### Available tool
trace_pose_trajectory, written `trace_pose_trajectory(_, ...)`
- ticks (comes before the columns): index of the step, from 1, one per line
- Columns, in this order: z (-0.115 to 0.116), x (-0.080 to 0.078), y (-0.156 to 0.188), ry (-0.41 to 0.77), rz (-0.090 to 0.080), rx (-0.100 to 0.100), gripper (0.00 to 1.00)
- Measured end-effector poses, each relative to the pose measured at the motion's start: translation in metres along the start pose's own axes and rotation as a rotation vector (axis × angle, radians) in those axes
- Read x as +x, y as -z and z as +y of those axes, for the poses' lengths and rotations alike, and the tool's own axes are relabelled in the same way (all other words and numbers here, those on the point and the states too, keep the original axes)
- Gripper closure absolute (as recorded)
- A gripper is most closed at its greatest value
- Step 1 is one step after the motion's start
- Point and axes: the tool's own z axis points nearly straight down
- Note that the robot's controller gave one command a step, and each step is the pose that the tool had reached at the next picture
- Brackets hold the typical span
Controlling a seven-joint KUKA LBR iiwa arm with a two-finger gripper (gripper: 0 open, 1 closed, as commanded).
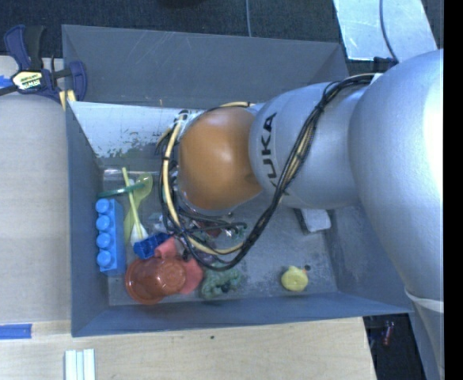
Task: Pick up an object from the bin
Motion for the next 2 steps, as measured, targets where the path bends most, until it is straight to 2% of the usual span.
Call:
trace_pose_trajectory(1,0.004,-0.006,0.028,0.035,-0.004,0.001,1.00)
trace_pose_trajectory(2,0.012,-0.009,0.098,0.064,-0.001,-0.001,1.00)
